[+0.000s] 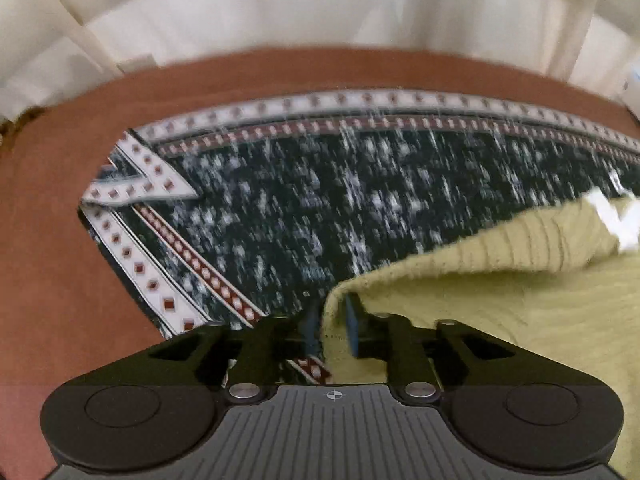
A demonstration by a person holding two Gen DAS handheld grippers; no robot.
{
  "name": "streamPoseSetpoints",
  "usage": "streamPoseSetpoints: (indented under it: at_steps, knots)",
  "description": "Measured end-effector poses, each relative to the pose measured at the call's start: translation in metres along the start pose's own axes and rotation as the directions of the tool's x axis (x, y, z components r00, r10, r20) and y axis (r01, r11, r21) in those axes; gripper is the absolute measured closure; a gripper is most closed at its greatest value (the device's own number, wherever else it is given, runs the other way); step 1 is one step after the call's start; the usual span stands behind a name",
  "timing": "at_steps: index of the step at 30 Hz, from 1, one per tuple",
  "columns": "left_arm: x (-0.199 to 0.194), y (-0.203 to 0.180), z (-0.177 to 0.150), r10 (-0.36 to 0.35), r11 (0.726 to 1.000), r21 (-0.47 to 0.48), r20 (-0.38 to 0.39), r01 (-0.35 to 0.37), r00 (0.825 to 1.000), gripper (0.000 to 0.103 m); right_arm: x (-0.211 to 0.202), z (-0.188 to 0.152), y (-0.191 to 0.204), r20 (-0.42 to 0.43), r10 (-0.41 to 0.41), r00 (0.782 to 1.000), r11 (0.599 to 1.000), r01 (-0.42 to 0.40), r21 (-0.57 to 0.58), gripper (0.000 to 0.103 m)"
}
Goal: Fold clothes
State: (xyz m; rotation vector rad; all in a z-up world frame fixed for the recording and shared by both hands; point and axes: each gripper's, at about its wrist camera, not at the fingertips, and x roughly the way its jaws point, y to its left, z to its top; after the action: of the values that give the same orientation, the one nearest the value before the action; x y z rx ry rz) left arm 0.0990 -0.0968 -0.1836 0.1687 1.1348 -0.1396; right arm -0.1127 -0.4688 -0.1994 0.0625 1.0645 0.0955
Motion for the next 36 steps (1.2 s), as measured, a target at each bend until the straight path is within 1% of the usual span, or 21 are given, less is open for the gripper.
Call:
streamPoseSetpoints:
  at_steps: [1,3,5,7,8,10,12,13,15,16,19,21,23,25,27,31,33,34,35,36]
  knots:
    - [-0.001,0.001,0.000,0.001,1.000,-0.003,0.007,-0.001,1.000,0.047,0.001,0.001,0.001,-0.007,-0.002,1.000,1.000,0.002,-0.009,0.036]
    - [-0.009,0.008,0.002,-0.018,1.000,-0.004,0.014,0.018,1.000,0.047,0.000,0.004,0.003,-0.020,-0.005,1.000,1.000,0.004,-0.017,0.035]
    - [-0.029,0.009,0.003,-0.036,0.999,0.020,0.061,0.035,0.997,0.047,-0.011,0.010,0.002,0.014,0.000,1.000,1.000,0.000,0.006,0.037]
    - [-0.048,0.009,0.005,-0.062,0.997,0.051,0.108,0.057,0.992,0.046,-0.027,0.021,-0.002,0.065,0.028,0.997,0.999,-0.031,0.045,0.037]
    - [-0.056,0.003,0.006,-0.097,0.993,0.086,0.129,0.086,0.987,0.046,-0.035,0.028,-0.004,0.092,0.043,0.995,0.997,-0.049,0.065,0.037]
    - [-0.071,-0.010,0.006,-0.170,0.976,0.163,0.167,0.142,0.971,0.046,-0.044,0.047,-0.007,0.128,0.060,0.990,0.995,-0.069,0.067,0.037]
    - [-0.078,-0.036,0.004,-0.247,0.943,0.272,0.188,0.191,0.951,0.044,-0.045,0.069,-0.007,0.154,0.069,0.986,0.995,-0.079,0.056,0.037]
    - [-0.080,-0.050,0.003,-0.283,0.922,0.325,0.192,0.211,0.940,0.044,-0.045,0.080,-0.005,0.164,0.069,0.984,0.996,-0.078,0.048,0.037]
    - [-0.078,-0.080,0.001,-0.349,0.865,0.440,0.183,0.241,0.919,0.044,-0.040,0.104,-0.001,0.177,0.068,0.982,0.997,-0.074,0.027,0.037]
    - [-0.074,-0.096,-0.002,-0.363,0.836,0.494,0.174,0.237,0.915,0.044,-0.036,0.114,0.000,0.179,0.070,0.981,0.997,-0.074,0.011,0.037]
    - [-0.061,-0.136,-0.010,-0.354,0.758,0.625,0.150,0.190,0.923,0.044,-0.022,0.140,0.001,0.171,0.083,0.982,0.996,-0.076,-0.045,0.037]
    - [-0.051,-0.151,-0.013,-0.348,0.726,0.665,0.132,0.177,0.928,0.044,-0.007,0.154,0.001,0.153,0.096,0.984,0.992,-0.082,-0.099,0.037]
    - [-0.039,-0.156,-0.011,-0.324,0.729,0.665,0.125,0.163,0.938,0.044,0.010,0.166,0.001,0.128,0.110,0.986,0.983,-0.088,-0.161,0.037]
    - [-0.032,-0.157,-0.008,-0.307,0.739,0.654,0.115,0.161,0.945,0.044,0.025,0.173,0.000,0.103,0.124,0.987,0.973,-0.100,-0.209,0.037]
    - [-0.029,-0.156,-0.005,-0.308,0.737,0.653,0.094,0.175,0.947,0.044,0.037,0.179,-0.002,0.076,0.151,0.986,0.959,-0.127,-0.255,0.037]
    - [-0.016,-0.158,-0.002,-0.262,0.726,0.674,0.085,0.138,0.961,0.044,0.061,0.185,-0.002,0.028,0.181,0.983,0.927,-0.161,-0.340,0.037]
    - [-0.012,-0.156,0.001,-0.260,0.725,0.673,0.074,0.144,0.963,0.044,0.072,0.185,-0.002,0.011,0.187,0.982,0.914,-0.170,-0.368,0.037]
    - [-0.011,-0.155,0.002,-0.263,0.725,0.672,0.069,0.150,0.962,0.049,0.078,0.185,-0.002,0.003,0.190,0.982,0.908,-0.174,-0.382,0.037]
    - [-0.010,-0.154,0.004,-0.268,0.727,0.670,0.069,0.154,0.961,0.061,0.083,0.186,-0.002,-0.002,0.191,0.982,0.902,-0.176,-0.394,0.037]
    - [-0.009,-0.153,0.006,-0.274,0.730,0.664,0.070,0.161,0.959,0.085,0.087,0.187,-0.002,-0.004,0.192,0.981,0.897,-0.177,-0.405,0.037]
